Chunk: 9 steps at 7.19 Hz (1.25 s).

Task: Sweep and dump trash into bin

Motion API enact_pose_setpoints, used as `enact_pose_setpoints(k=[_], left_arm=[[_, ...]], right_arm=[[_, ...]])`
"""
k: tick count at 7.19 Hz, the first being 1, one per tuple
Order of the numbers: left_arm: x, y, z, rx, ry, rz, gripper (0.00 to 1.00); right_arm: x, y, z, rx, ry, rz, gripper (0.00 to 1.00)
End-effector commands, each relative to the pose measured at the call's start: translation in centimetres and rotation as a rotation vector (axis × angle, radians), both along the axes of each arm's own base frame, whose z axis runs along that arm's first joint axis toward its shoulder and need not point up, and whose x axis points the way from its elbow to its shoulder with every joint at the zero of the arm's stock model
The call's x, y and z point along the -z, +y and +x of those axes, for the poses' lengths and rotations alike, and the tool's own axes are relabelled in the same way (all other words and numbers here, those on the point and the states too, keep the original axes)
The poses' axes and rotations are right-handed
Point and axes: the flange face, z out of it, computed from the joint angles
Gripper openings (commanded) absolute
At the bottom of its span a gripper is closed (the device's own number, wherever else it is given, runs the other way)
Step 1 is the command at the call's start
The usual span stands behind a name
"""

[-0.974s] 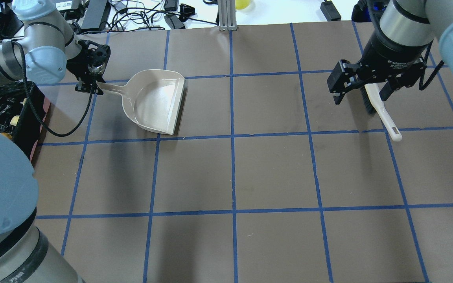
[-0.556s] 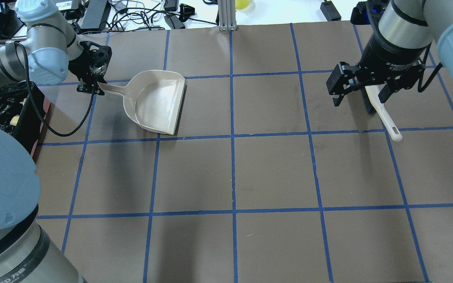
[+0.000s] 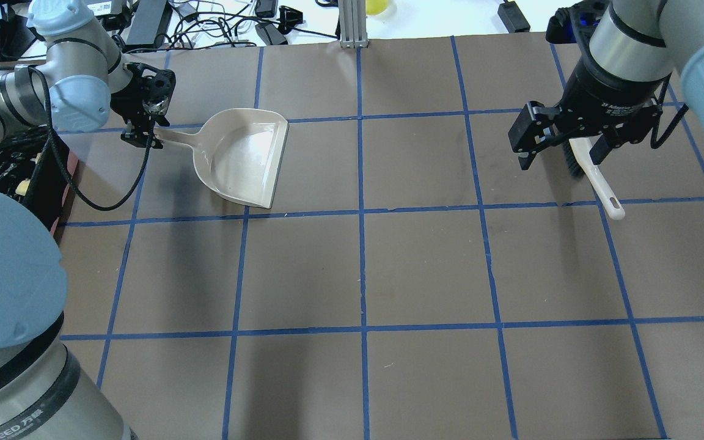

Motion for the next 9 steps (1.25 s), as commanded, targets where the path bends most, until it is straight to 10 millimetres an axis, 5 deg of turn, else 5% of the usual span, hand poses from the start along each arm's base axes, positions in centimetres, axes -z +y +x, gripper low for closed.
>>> enact_pose_setpoints(k=[1, 3, 5, 7, 9], left_arm=[[-2.3, 0.5, -0.5, -0.103, 0.004, -0.022, 0.72], [-5.1, 1.1, -1.2, -0.253, 0.013, -0.056, 0.73], [-11.4, 2.8, -6.2, -0.431, 0.063, -0.103, 0.78], [-18.3, 6.5, -8.2, -0.629, 0.078, -0.018, 0.96], [-22.8, 11.0, -9.0, -0.887, 0.072, 0.052, 1.00]], right_arm=[[-0.2, 0.1, 0.0, 0.001, -0.002, -0.003, 1.00], [-1.2, 0.9, 0.0, -0.002, -0.002, -0.025, 1.00], [-1.2, 1.2, 0.2, -0.011, -0.009, -0.011, 1.00], [-2.1, 2.2, 0.2, -0.011, -0.005, -0.016, 1.00], [-1.9, 2.4, 0.2, -0.025, -0.003, 0.003, 1.00]])
